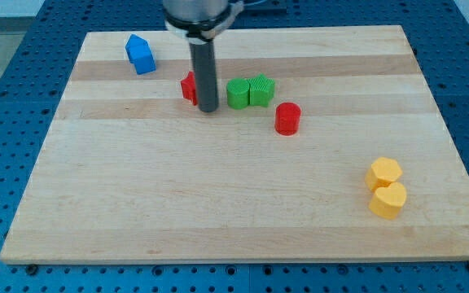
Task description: Push the red star into the green circle
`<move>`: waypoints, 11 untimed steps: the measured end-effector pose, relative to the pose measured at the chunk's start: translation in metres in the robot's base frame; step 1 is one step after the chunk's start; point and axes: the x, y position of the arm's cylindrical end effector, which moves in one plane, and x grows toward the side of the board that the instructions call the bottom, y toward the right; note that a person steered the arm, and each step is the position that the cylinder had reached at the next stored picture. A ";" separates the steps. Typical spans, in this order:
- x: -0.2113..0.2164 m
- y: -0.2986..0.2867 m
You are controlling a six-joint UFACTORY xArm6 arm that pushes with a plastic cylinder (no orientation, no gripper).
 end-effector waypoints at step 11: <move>0.022 0.029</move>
